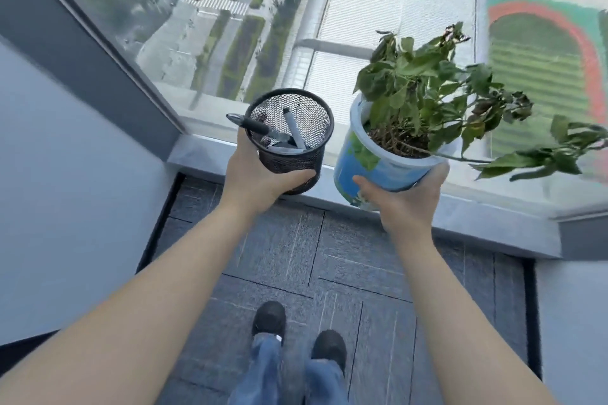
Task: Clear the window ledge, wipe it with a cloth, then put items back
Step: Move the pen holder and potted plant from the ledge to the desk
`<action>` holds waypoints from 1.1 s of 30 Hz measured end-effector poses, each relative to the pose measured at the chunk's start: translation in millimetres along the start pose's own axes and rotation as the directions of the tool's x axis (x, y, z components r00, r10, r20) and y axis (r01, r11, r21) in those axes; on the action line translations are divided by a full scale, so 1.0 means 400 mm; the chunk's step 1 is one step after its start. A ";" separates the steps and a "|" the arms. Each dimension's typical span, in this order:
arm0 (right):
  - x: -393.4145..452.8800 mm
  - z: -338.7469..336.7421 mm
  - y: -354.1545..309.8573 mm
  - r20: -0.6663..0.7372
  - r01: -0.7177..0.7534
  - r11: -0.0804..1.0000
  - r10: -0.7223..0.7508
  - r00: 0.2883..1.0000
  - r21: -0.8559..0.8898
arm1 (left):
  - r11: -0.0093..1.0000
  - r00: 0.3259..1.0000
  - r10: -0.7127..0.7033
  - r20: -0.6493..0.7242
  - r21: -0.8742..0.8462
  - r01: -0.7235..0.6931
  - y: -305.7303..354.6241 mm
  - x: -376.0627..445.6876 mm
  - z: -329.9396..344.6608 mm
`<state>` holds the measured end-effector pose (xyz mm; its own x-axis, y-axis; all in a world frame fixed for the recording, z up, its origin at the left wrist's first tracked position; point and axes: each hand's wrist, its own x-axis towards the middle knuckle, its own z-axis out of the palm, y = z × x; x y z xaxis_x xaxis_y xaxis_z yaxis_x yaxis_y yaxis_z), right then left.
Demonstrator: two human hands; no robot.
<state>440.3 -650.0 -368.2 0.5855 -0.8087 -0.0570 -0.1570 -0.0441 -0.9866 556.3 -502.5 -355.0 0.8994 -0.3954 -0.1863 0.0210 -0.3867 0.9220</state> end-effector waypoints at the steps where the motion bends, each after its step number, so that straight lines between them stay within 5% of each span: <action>1: -0.011 -0.002 -0.050 0.019 0.016 1.000 -0.017 1.000 0.008 | 1.000 1.000 0.013 -0.015 0.007 -0.013 0.039 -0.024 -0.027; 8: -0.104 -0.022 -0.273 0.221 0.143 0.988 -0.151 0.964 0.050 | 0.996 0.974 0.089 -0.209 -0.003 -0.092 0.212 -0.245 -0.155; 15: -0.286 -0.006 -0.437 0.498 0.256 0.963 -0.262 0.827 0.081 | 0.998 0.871 0.055 -0.488 -0.009 -0.068 0.248 -0.536 -0.280; 20: -0.464 0.032 -0.505 0.659 0.285 0.948 -0.306 0.687 0.143 | 0.999 0.750 -0.025 -0.661 -0.038 0.000 0.254 -0.766 -0.377; 33: -1.116 0.120 -0.604 0.908 0.205 0.919 -0.375 0.187 0.337 | 0.994 0.280 -0.084 -0.956 -0.060 0.092 0.190 -1.482 -0.604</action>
<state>255.0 -250.2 -111.8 0.8904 0.3984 0.2203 0.2437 -0.0084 -0.9698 130.5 -96.2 -92.4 0.6678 0.7183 0.1951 0.1299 -0.3706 0.9197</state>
